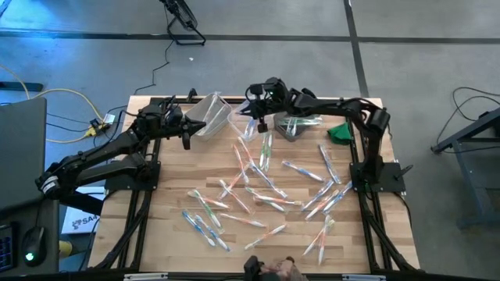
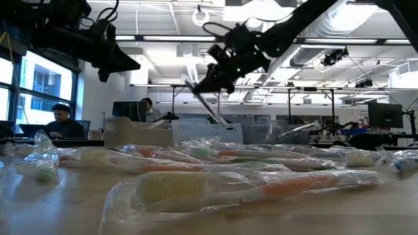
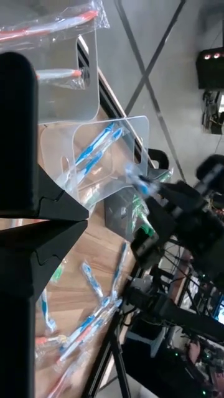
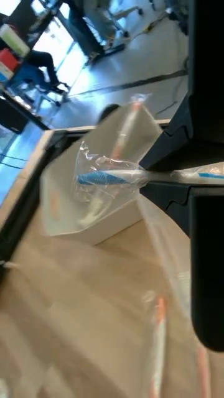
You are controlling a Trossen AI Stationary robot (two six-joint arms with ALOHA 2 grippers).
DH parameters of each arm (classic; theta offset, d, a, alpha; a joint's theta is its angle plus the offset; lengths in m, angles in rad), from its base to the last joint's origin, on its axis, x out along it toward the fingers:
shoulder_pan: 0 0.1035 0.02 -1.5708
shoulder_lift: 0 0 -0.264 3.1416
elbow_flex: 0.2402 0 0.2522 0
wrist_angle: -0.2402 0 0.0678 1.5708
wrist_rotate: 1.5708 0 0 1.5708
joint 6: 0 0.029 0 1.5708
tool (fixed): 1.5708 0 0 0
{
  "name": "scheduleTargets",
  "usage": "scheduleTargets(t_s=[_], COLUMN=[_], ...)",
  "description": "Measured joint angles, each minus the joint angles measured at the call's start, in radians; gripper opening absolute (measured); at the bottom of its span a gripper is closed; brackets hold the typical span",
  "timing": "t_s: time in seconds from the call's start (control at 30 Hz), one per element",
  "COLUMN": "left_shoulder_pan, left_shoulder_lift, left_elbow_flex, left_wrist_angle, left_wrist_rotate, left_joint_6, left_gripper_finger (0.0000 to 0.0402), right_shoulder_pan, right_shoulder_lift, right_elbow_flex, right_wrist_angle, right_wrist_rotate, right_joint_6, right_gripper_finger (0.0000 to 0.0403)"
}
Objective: Pick & Place Toothbrushes
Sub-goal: Put the blue toothbrush into the transparent bin
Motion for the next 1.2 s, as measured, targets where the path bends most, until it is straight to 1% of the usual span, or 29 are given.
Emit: scheduleTargets(t_s=[0.17, 0.37, 0.47, 0.53, 0.7, 0.83, 0.93, 1.0, 1.1, 1.2], left_shoulder_pan=[0.000, 0.000, 0.000, 0.000, 0.000, 0.000, 0.000, 0.000, 0.000, 0.000], left_shoulder_lift=[0.000, 0.000, 0.000, 0.000, 0.000, 0.000, 0.000, 0.000, 0.000, 0.000], left_elbow_flex=[0.000, 0.000, 0.000, 0.000, 0.000, 0.000, 0.000, 0.000, 0.000, 0.000], left_wrist_angle=[0.000, 0.000, 0.000, 0.000, 0.000, 0.000, 0.000, 0.000, 0.000, 0.000], left_wrist_rotate=[0.000, 0.000, 0.000, 0.000, 0.000, 0.001, 0.001, 0.001, 0.001, 0.001], left_joint_6=[0.000, 0.000, 0.000, 0.000, 0.000, 0.000, 0.000, 0.000, 0.000, 0.000], left_gripper_finger=[0.0003, 0.0003, 0.0003, 0.0003, 0.0003, 0.0003, 0.0003, 0.0003, 0.0003, 0.0003], right_shoulder_pan=[-0.034, -0.067, -0.075, -0.075, -0.062, -0.048, -0.038, -0.033, -0.022, -0.006], right_shoulder_lift=[0.020, 0.022, 0.022, 0.022, 0.022, 0.022, 0.022, 0.021, 0.021, 0.000], right_elbow_flex=[0.000, 0.000, 0.000, 0.000, 0.000, 0.000, 0.000, 0.000, 0.000, -0.002], right_wrist_angle=[-0.004, -0.085, -0.114, -0.119, -0.084, -0.061, -0.060, -0.053, -0.055, -0.068], right_wrist_rotate=[0.016, 0.020, 0.020, 0.032, 0.107, 0.134, 0.136, 0.167, 0.222, 0.254], right_joint_6=[0.005, 0.014, 0.046, 0.062, 0.056, 0.054, 0.054, 0.054, 0.055, 0.054], right_gripper_finger=[0.0014, 0.0014, 0.0017, 0.0037, 0.0106, 0.0144, 0.0157, 0.0159, 0.0157, 0.0148])
